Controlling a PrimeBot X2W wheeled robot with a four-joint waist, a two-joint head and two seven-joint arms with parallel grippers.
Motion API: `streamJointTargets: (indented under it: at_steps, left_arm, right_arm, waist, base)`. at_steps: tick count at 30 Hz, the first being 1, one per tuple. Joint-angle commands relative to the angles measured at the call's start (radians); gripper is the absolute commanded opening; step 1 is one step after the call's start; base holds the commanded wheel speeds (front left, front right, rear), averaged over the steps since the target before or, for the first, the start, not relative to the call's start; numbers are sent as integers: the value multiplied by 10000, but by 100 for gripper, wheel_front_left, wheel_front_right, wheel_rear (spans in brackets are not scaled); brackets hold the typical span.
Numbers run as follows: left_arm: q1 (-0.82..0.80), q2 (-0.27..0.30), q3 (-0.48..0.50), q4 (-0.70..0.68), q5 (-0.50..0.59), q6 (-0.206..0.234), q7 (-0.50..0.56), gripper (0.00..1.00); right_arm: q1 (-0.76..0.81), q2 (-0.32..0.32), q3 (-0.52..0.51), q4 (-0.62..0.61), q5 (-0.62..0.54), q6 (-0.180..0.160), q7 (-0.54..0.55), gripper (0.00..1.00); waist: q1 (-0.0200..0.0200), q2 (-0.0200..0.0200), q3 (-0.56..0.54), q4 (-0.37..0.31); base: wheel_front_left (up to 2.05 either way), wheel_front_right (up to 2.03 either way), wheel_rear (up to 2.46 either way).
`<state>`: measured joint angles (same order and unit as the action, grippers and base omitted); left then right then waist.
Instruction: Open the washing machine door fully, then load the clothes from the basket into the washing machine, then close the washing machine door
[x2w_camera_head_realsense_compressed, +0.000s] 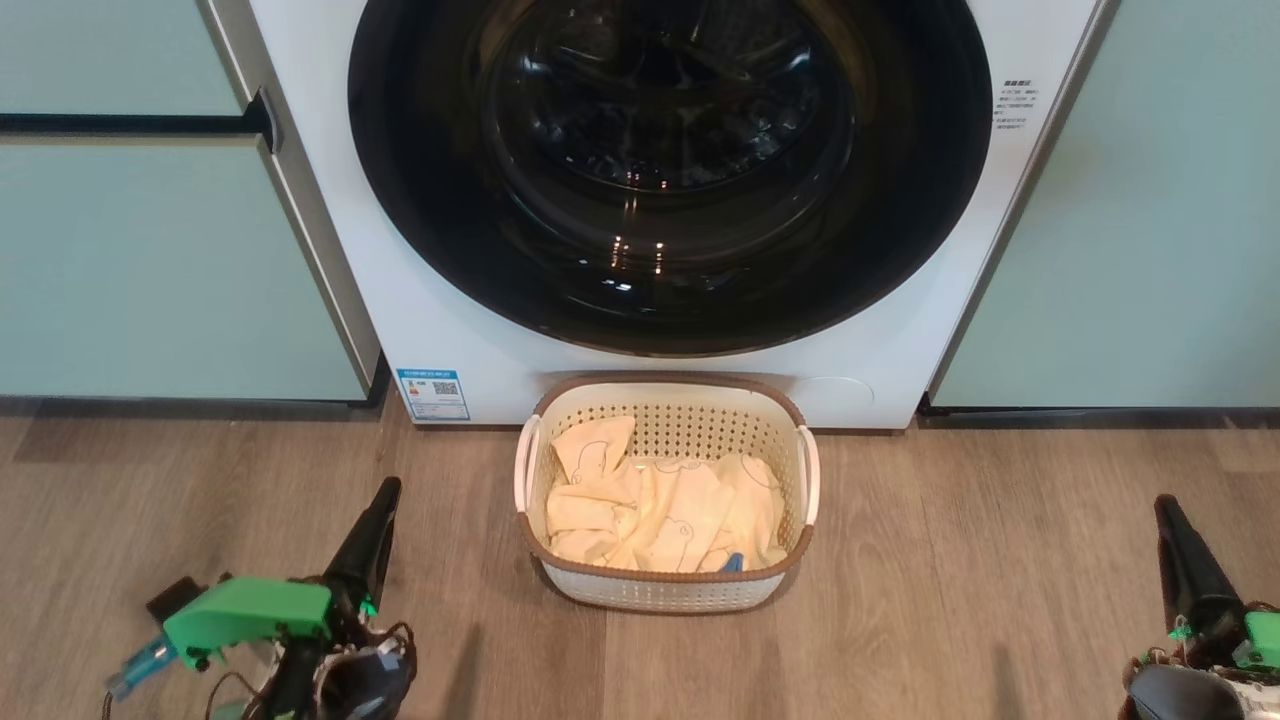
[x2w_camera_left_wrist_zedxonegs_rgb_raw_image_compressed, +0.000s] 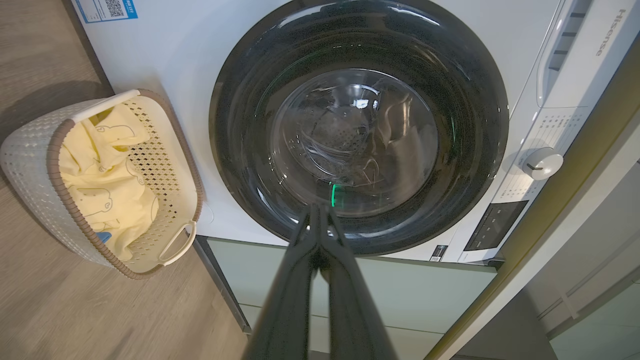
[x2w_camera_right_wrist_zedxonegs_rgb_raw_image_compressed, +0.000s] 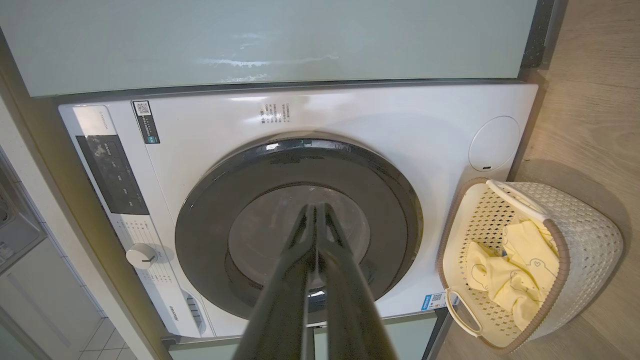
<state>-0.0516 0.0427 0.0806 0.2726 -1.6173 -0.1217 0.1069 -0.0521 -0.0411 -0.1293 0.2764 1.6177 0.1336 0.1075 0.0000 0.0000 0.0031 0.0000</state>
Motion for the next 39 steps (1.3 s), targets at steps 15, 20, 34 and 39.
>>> streamJointTargets:
  at_steps: [15,20,34,39]
  left_arm:
    - [0,-24,-177,177,55,6,-186,100]
    - [-83,-6,-260,101,100,2,-283,100]
    - [-317,285,-663,-3,885,-9,-803,100]
    - [-451,313,-685,127,1878,14,-988,100]
  right_arm:
    - [-7,63,193,250,-136,-1,-207,100]
    - [-98,17,316,217,-202,-2,-337,100]
    - [-378,-264,811,268,-753,-5,-816,100]
    - [-540,-357,914,478,-1533,-6,-988,100]
  waist:
    - [0,0,17,-8]
    - [0,0,25,-14]
    - [0,0,38,-33]
    - [0,0,33,-37]
  base:
    - [0,0,0]
    - [0,0,0]
    - [0,0,0]
    - [0,0,0]
